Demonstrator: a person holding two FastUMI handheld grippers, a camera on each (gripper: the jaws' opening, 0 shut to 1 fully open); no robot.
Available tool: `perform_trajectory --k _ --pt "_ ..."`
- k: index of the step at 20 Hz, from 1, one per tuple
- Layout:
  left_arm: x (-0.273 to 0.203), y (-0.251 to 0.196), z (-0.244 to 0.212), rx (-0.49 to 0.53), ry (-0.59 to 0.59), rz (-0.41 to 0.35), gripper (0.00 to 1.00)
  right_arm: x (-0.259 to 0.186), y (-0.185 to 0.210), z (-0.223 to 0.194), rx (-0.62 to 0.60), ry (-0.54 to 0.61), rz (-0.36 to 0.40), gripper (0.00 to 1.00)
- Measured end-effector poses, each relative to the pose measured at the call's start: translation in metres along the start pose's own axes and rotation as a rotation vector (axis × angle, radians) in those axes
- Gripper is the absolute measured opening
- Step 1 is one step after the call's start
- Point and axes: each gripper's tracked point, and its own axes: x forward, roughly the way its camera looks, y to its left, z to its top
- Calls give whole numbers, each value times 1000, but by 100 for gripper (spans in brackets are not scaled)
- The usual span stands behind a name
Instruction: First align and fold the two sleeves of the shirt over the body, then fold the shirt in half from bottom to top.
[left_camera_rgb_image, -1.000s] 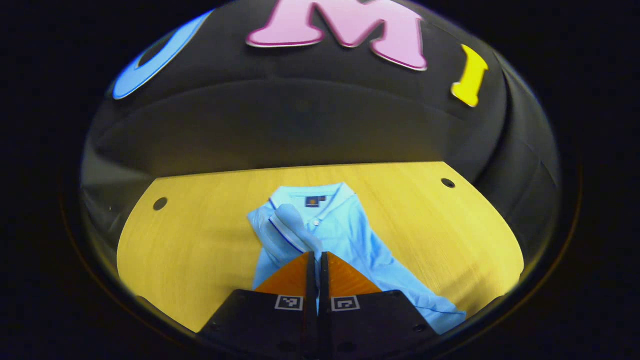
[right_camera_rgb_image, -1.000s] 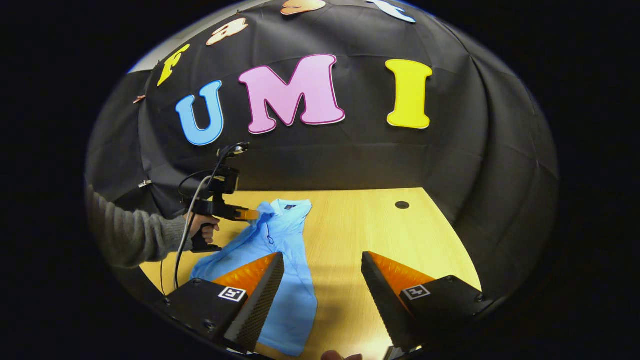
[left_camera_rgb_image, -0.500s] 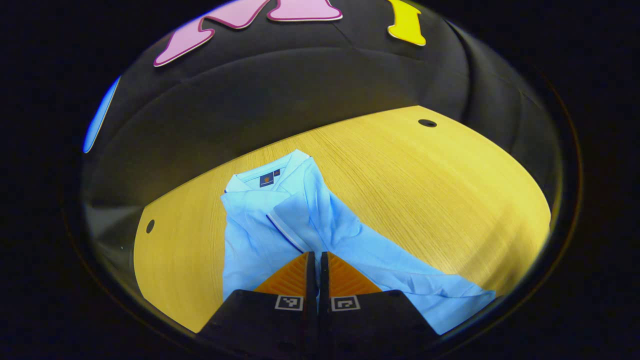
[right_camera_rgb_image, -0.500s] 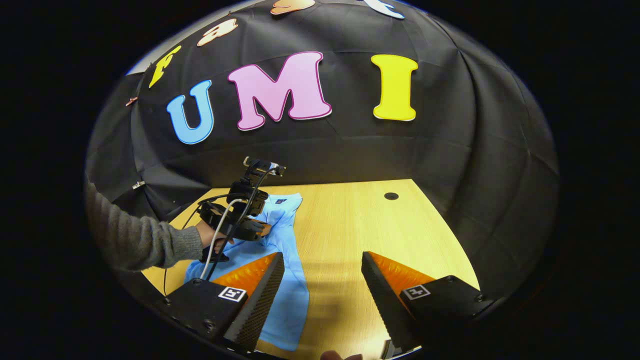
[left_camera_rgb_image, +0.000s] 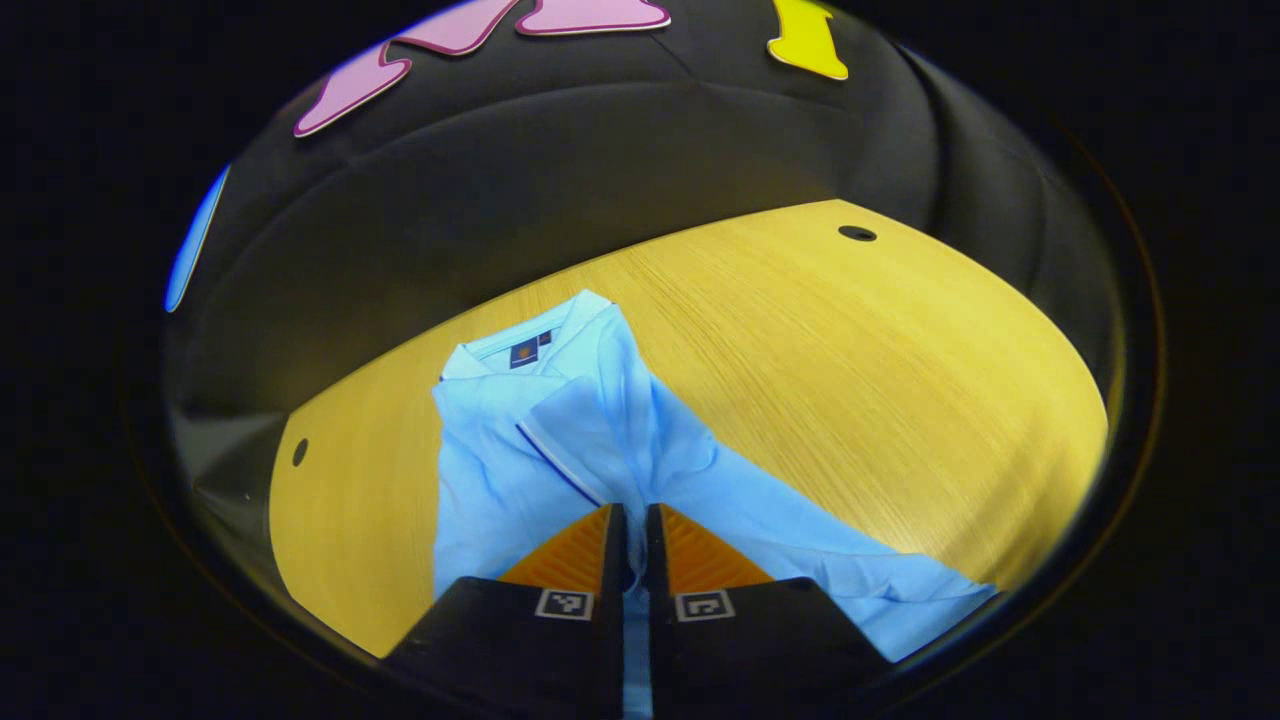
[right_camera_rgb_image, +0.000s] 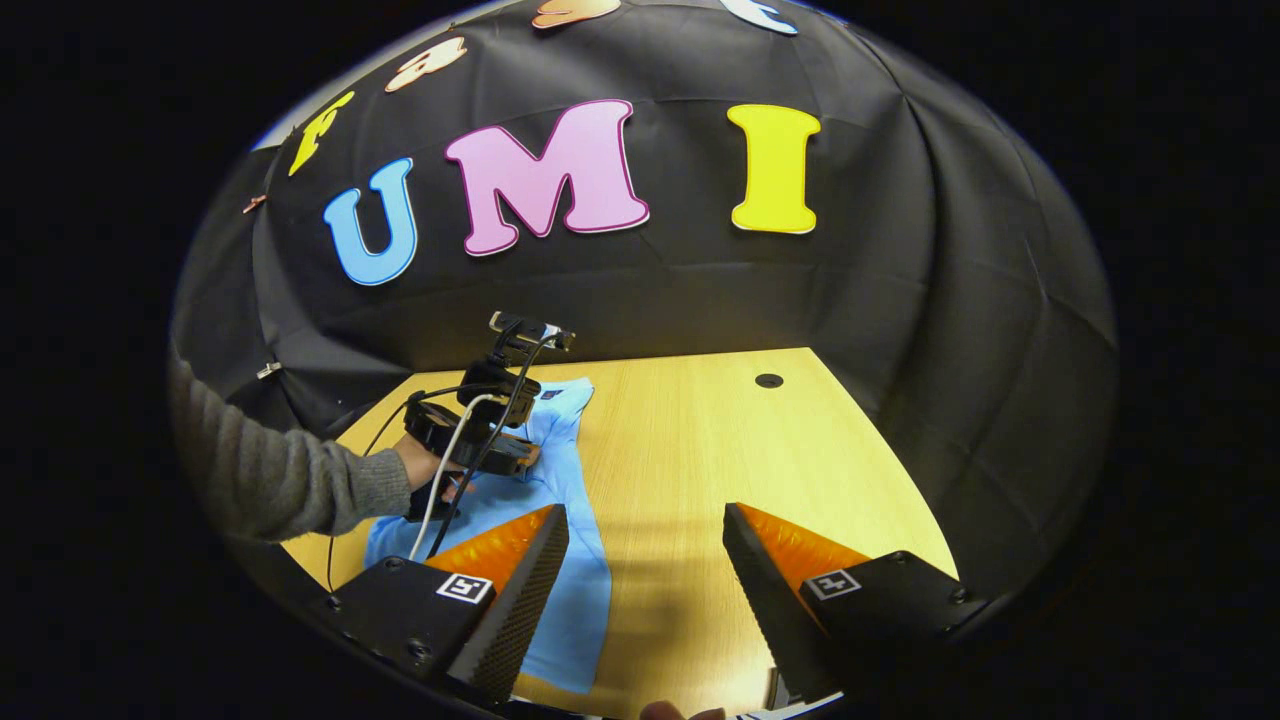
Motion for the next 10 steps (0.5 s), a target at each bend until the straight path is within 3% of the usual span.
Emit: perform_trajectory --k 1,2,7,8,10 --pt "-1 -1 -1 -1 5 -6 19 0 0 0 2 0 -2 97" --pt "0 1 -1 4 7 -4 37 0 0 0 3 1 -5 97" --pt "-2 3 -1 21 -3 22 61 -5 0 2 8 -3 -9 97" --pt "-3 4 0 32 -9 30 76 -5 1 3 8 -5 -11 97" --pt "-7 4 2 47 -23 37 85 -8 2 2 9 -5 -15 97"
